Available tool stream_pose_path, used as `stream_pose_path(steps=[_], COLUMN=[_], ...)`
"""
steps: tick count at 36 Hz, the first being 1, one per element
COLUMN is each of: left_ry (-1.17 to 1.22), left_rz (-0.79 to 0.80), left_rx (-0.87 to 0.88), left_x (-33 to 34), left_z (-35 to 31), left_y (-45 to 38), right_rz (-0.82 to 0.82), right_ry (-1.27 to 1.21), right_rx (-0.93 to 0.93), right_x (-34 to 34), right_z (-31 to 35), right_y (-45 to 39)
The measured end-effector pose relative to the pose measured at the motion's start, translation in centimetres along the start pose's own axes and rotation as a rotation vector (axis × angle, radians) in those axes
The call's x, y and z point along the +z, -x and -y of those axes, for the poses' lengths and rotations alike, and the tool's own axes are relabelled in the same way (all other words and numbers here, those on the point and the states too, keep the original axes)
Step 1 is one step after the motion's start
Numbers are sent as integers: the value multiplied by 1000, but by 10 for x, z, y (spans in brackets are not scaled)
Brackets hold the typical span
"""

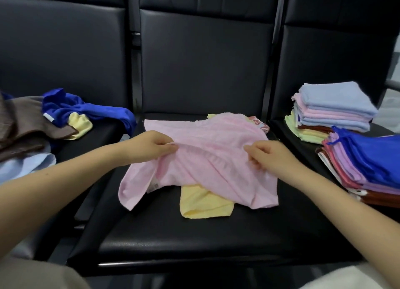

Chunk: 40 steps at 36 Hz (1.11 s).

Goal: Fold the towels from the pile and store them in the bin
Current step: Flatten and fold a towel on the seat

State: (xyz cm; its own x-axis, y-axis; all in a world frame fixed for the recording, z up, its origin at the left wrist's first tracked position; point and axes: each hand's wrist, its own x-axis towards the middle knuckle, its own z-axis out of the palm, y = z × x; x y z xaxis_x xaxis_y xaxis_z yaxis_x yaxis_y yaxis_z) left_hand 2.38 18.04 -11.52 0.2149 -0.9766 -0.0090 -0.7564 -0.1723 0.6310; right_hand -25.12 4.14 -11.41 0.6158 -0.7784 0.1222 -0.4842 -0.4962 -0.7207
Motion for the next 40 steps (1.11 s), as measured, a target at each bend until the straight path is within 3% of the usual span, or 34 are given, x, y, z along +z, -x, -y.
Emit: stream_pose_path(steps=[6, 11, 15, 20, 26, 34, 40], left_ry=[150, 158, 11, -250, -196, -39, -25], left_rz=[11, -43, -90, -69, -84, -21, -85], left_rx=[-6, 20, 48, 22, 10, -134, -203], left_x=[12, 13, 7, -2, -12, -6, 4], left_z=[-19, -25, -21, -4, 0, -1, 0], left_y=[0, -3, -6, -6, -8, -16, -20], right_rz=[165, 88, 64, 1, -84, -192, -257], right_ry=[224, 203, 245, -93, -523, -368, -307], right_rx=[-75, -97, -91, 0, 195, 333, 337], right_x=[50, 64, 58, 29, -11, -17, -14], right_z=[22, 15, 4, 13, -5, -31, -39], right_y=[19, 11, 1, -6, -9, -20, -28])
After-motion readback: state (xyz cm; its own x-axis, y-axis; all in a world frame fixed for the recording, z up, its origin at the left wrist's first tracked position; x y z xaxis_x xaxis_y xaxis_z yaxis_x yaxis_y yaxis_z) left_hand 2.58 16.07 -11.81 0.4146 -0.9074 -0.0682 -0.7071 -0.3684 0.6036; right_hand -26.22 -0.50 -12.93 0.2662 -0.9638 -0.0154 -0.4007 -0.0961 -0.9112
